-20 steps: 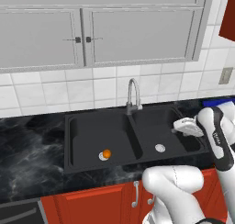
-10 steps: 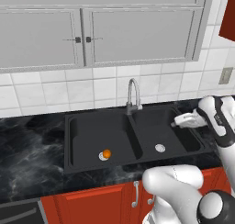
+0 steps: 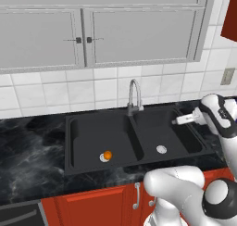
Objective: Pick up all produce items and place them in the sink. Turn on the sink faucet to wash them. Then turn the sink off and put them in the tray.
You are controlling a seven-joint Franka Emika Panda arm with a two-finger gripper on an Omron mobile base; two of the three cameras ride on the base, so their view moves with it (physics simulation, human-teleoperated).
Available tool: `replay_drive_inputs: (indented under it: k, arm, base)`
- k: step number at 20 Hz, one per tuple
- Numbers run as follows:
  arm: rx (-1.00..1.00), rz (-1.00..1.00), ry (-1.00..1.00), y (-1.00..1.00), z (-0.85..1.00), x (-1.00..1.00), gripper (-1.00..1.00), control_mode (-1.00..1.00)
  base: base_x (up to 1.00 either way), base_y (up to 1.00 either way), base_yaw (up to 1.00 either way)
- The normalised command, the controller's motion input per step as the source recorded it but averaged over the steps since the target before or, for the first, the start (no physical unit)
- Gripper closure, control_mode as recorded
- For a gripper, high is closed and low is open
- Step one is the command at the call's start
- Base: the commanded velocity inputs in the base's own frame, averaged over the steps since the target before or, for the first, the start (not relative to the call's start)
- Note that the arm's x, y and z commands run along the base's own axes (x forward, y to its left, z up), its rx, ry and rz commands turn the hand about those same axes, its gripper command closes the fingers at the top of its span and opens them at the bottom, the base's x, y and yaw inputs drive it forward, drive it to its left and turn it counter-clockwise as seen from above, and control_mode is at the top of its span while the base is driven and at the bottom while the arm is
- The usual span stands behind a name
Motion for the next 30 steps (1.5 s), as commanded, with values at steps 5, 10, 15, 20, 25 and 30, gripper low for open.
replay_drive_inputs:
  k: [5,10,15,20,25,30]
  arm:
    - [0.0,0.0,-0.13,0.03,0.0,0.31,-1.0,-1.0]
    - [0.0,0.0,-0.13,0.04,0.0,0.25,-1.0,-1.0]
    - [0.0,0.0,-0.15,0.02,0.0,0.25,-1.0,-1.0]
    - [0.0,0.0,-0.15,0.05,0.0,0.3,-1.0,-1.0]
    - [0.0,0.0,-0.07,0.03,0.0,0.38,-1.0,-1.0]
    - [0.0,0.0,-0.03,0.04,0.0,0.44,-1.0,-1.0]
  base:
    - [0.0,0.0,0.0]
    - [0.0,0.0,0.0]
    - [0.0,0.0,0.0]
    - [0.0,0.0,0.0]
    - [0.0,0.0,0.0]
    - [0.0,0.0,0.0]
